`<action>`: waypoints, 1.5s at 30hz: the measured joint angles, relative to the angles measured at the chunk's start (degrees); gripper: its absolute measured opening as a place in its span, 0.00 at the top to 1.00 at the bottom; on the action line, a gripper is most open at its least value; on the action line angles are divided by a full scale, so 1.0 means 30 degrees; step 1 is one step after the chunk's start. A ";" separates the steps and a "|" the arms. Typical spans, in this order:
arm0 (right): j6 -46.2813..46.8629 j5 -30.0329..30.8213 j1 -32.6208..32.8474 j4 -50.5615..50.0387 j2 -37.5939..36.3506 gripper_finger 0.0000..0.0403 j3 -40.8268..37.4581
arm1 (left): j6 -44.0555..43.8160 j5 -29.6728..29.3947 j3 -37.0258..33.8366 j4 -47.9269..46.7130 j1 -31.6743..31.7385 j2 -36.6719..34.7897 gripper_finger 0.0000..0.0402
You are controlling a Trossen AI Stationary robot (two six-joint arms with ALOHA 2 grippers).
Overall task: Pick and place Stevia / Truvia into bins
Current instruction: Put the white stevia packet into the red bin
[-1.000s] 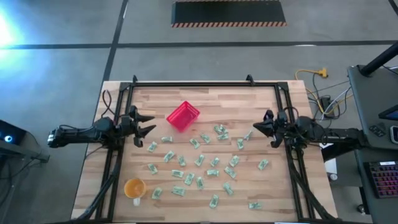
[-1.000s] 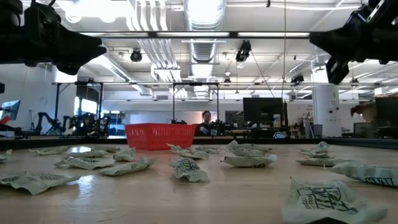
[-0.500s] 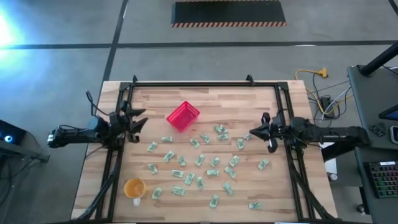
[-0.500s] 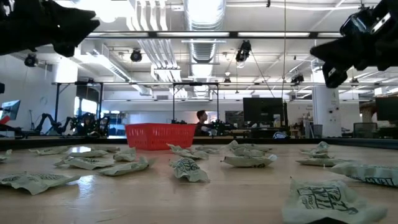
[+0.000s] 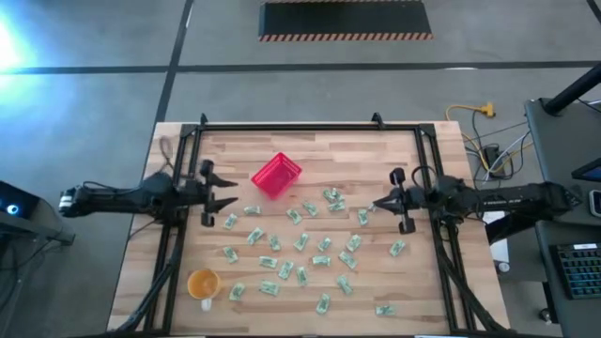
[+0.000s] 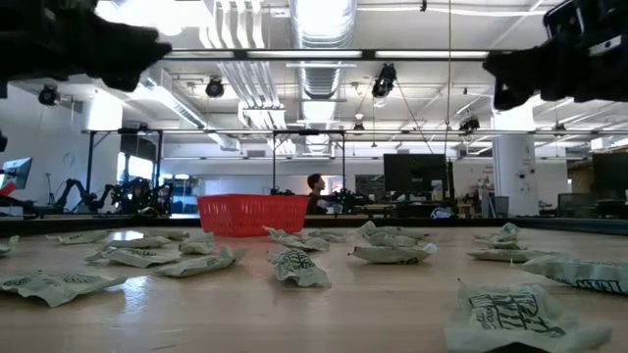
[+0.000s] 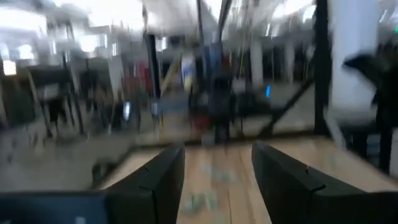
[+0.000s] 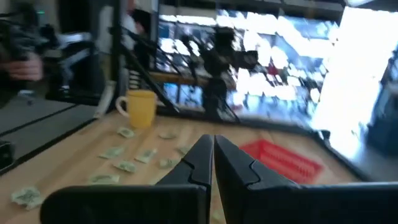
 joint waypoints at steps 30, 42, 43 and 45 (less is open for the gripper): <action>-0.3306 -0.0414 -0.0007 -0.4531 0.0204 0.90 0.2457 | -0.7035 -0.3116 0.8170 -1.3851 0.0000 1.7897 0.57; -0.3381 -0.0411 -0.0007 -0.5334 0.0201 0.75 0.2442 | -0.6386 -0.3189 0.8146 -1.2217 0.0000 1.8674 0.57; -0.3382 -0.0410 -0.0007 -0.5443 0.0204 0.74 0.2439 | -0.6393 -0.3199 0.8141 -1.2184 0.0000 1.8737 0.57; -0.3362 -0.0407 -0.0007 -0.5579 0.0204 0.74 0.2435 | -0.6395 -0.3233 0.8141 -1.2131 0.0000 1.8951 0.57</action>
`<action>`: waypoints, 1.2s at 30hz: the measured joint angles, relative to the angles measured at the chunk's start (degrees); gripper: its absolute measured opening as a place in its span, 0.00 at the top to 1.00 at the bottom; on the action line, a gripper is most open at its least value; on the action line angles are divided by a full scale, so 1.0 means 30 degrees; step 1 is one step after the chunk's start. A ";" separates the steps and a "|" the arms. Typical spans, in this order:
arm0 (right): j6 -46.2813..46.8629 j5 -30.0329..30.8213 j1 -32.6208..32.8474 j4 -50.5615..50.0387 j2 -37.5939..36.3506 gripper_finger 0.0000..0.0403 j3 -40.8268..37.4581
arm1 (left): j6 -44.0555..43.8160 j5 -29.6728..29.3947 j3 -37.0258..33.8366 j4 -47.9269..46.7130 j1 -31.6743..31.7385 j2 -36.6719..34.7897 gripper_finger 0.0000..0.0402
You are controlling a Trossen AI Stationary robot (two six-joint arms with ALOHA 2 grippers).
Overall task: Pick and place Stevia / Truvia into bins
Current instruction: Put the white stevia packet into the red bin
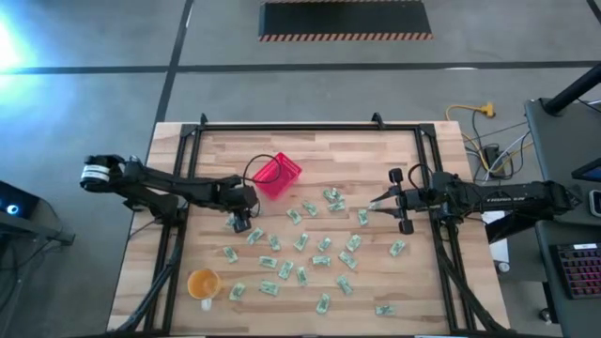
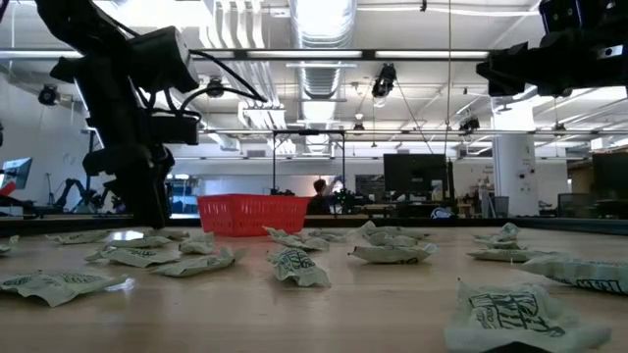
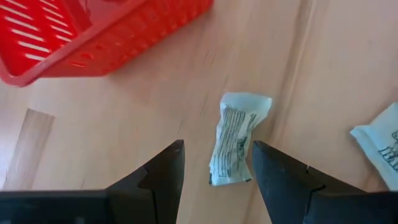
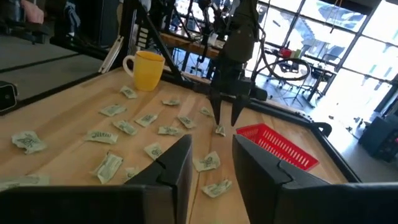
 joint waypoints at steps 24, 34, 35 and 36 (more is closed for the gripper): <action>0.0508 0.0000 0.0000 -0.0351 0.0000 0.82 -0.0007 | -0.0004 0.0939 0.0022 -0.1679 0.0000 -0.0395 0.98; 0.0508 0.0000 0.0000 -0.0351 0.0000 0.82 -0.0168 | 0.0537 -0.2929 0.0022 -0.1672 0.0000 -0.4058 1.00; 0.0508 0.0000 0.0000 -0.0351 0.0000 0.82 -0.0168 | 0.1014 -0.3661 -0.0009 -0.0983 0.0000 -0.4247 1.00; 0.0508 0.0000 0.0000 -0.0346 -0.0007 0.81 -0.0168 | 0.1581 -0.4212 -0.0049 -0.0169 0.0007 -0.4356 1.00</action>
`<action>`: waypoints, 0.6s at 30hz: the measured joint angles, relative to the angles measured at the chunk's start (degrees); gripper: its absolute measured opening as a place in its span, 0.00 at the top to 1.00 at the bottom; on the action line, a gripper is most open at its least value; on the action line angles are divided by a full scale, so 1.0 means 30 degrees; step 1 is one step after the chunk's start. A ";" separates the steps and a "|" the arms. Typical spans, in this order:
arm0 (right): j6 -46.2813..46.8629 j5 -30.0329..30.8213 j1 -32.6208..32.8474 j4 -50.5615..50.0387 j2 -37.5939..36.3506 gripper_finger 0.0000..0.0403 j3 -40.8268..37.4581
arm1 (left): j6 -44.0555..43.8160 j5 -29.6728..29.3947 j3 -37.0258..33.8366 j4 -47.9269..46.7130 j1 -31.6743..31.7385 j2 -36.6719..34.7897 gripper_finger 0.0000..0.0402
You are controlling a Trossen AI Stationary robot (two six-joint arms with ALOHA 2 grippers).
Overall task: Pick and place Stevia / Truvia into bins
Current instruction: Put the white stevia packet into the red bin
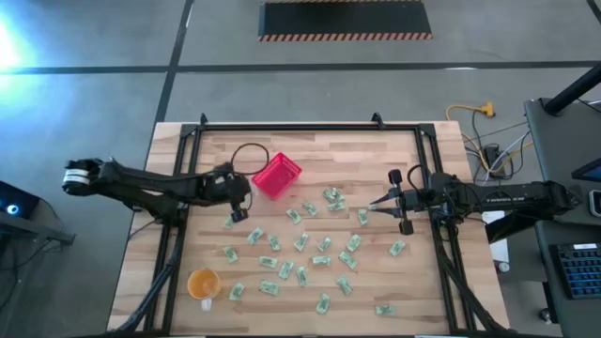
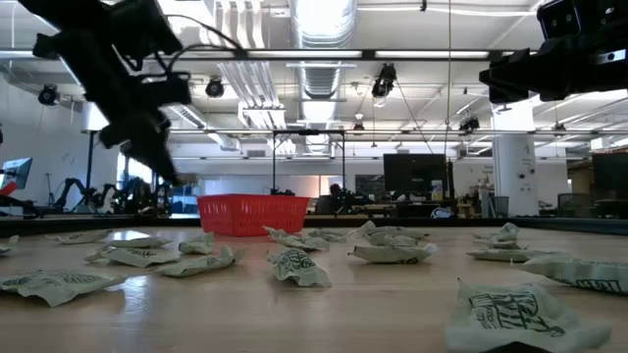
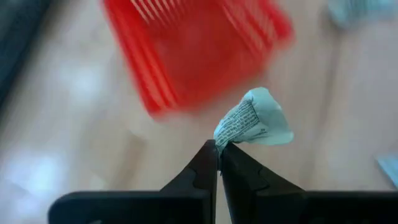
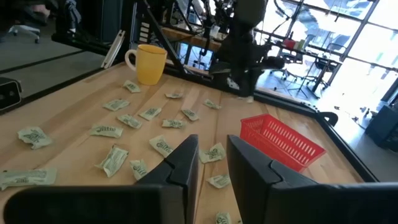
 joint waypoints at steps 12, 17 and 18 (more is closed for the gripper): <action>0.0357 0.0000 0.0000 -0.0001 0.0015 0.82 -0.0106 | 0.6764 -0.1628 0.0403 0.8794 0.1599 0.4309 1.00; 0.0354 0.0013 -0.0003 -0.0008 0.0022 0.83 -0.0303 | 0.6909 -0.2017 0.0960 0.8839 0.2557 0.5530 1.00; 0.0378 0.0102 -0.0007 -0.0005 0.0033 0.83 -0.0340 | 0.6909 -0.2010 0.0988 0.8839 0.2663 0.5569 1.00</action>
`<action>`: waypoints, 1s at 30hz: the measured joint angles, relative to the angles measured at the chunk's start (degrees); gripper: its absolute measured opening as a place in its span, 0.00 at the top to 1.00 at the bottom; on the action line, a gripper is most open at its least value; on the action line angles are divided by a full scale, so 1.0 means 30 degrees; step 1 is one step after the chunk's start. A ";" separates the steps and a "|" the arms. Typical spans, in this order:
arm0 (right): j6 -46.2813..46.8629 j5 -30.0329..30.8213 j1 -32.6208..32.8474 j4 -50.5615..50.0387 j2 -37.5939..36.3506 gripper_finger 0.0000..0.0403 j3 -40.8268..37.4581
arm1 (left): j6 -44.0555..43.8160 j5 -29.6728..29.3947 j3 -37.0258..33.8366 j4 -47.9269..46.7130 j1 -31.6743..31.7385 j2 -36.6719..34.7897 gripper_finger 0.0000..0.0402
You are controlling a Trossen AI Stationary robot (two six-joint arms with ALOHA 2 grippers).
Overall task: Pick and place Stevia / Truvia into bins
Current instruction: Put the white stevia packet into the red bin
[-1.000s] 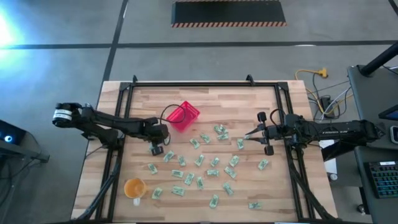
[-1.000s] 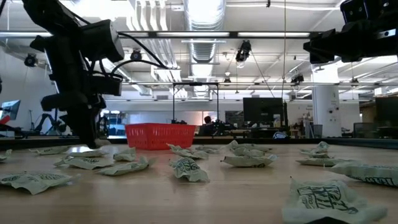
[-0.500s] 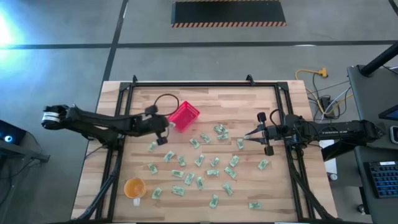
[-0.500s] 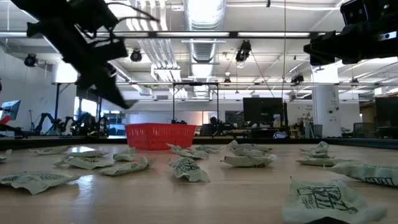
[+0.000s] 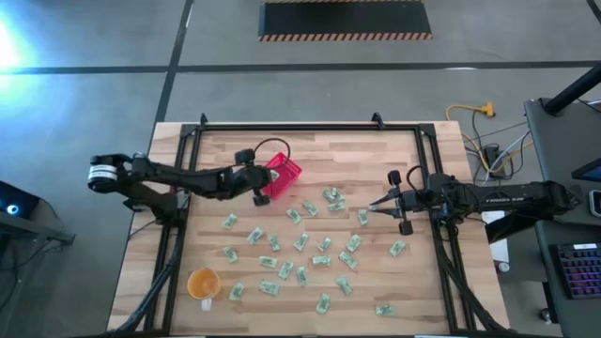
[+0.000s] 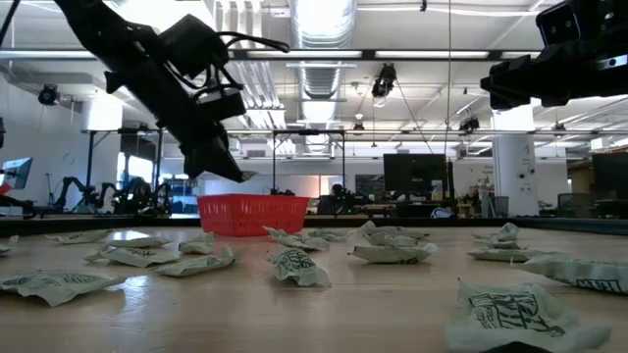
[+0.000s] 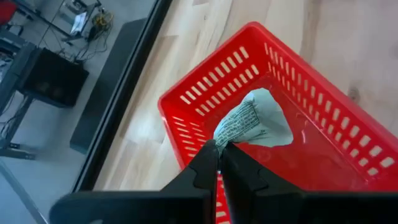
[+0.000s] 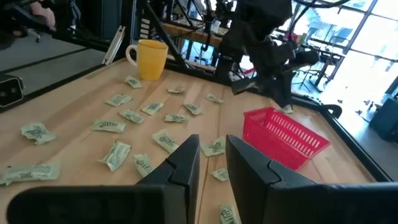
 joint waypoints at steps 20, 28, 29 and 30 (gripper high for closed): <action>0.1740 0.6282 -0.0007 0.0197 0.7775 0.66 0.2240 | -0.0538 0.0131 0.0219 -0.1470 -0.0165 -0.2703 0.58; 0.0934 0.6442 -0.0148 -0.0018 1.4954 0.70 0.6752 | -0.2188 0.0133 0.0219 -0.4360 -0.1283 -0.6520 0.57; 0.0844 0.6433 -0.0229 -0.0153 1.5739 0.71 0.7401 | -0.2569 0.0139 0.0219 -0.4843 -0.1416 -0.6981 0.57; 0.0817 0.6431 -0.0358 -0.0682 1.6509 0.71 0.8084 | -0.2967 0.0138 0.0217 -0.5498 -0.1521 -0.7433 0.57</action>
